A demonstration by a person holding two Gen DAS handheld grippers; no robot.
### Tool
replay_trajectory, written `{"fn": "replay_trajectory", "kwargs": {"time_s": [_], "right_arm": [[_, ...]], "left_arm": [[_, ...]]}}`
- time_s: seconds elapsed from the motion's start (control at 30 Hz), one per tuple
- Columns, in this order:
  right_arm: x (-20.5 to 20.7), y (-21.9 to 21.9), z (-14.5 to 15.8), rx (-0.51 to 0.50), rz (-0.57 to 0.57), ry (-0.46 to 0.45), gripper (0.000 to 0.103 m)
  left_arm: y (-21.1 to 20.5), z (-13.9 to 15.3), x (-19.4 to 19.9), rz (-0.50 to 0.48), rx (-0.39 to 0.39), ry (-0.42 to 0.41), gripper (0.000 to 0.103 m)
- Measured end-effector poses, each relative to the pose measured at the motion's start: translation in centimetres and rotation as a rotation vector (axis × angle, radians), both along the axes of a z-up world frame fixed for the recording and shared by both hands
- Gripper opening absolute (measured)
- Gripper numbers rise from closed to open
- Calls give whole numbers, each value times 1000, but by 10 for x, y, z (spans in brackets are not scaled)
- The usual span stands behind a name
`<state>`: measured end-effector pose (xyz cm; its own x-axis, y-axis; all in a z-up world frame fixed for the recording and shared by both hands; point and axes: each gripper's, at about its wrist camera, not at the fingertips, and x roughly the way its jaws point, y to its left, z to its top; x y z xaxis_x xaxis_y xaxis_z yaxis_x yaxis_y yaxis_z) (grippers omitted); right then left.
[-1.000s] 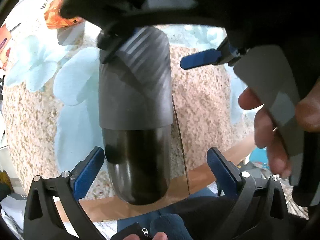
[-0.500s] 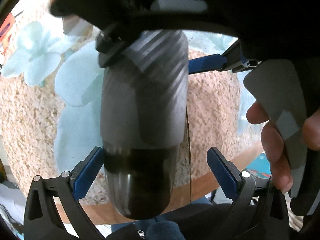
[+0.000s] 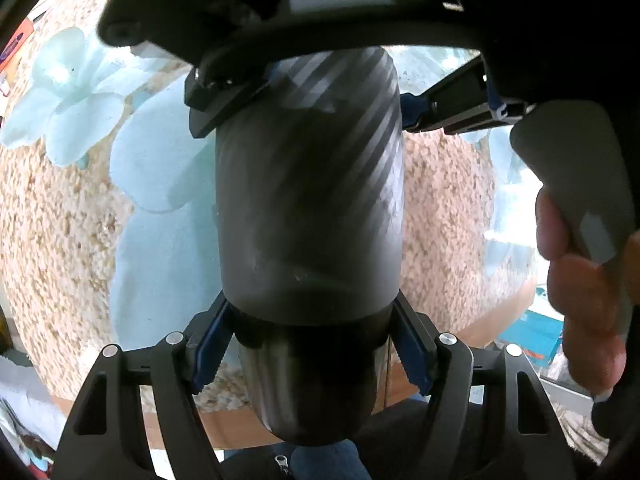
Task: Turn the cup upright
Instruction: 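Lift the tumbler with both grippers and rotate it open end up, then lower the upright tumbler onto the table and open both grippers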
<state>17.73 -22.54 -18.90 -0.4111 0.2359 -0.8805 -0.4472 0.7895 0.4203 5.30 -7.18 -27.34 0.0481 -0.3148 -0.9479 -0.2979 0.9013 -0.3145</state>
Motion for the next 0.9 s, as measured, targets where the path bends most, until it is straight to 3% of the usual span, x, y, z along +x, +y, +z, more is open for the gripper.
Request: {"fn": "replay_trajectory", "kwargs": {"time_s": [0.27,0.67,0.9], "right_arm": [[-1,-16,15,47,-41,-33,78],[21,-51,91,164,-98,-277,78],[20,-67,101,222,-119,-407,78]], "left_arm": [[-11,23,0,-45,61,-72,75],[-30,71,26,-147,192,-317,76],[-46,78,29,-167,251,-451,76]]}}
